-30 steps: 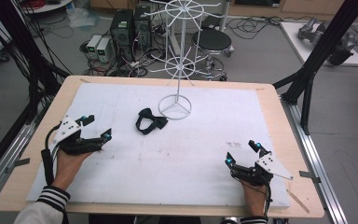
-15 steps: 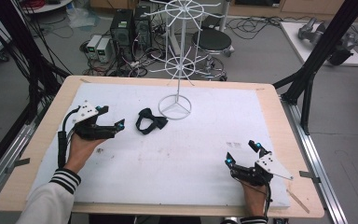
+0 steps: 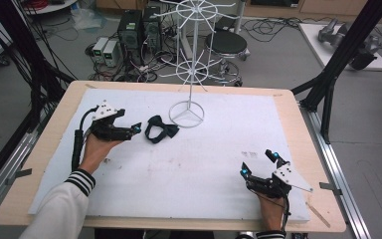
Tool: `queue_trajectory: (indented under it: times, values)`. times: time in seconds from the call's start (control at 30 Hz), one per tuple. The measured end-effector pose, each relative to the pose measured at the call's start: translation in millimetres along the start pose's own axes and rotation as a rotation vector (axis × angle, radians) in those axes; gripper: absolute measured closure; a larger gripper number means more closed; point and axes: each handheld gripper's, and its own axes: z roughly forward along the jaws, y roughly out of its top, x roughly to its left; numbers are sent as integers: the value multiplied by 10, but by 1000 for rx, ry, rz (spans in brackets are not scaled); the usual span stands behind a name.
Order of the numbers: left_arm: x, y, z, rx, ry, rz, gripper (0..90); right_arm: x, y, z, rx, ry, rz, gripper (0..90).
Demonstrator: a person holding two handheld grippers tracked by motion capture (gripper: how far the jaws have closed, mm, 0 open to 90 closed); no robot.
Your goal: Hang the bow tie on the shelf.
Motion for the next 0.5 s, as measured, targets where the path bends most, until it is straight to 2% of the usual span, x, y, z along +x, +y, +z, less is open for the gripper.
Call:
queue_trajectory:
  times: [0.27,0.5]
  values:
    - [3,66,178,15,-13,-8,153,-10,1,1,-7,-1,-2,44]
    - [-11,119,343,45,-19,6,154,-4,-3,-10,-10,-5,11,44]
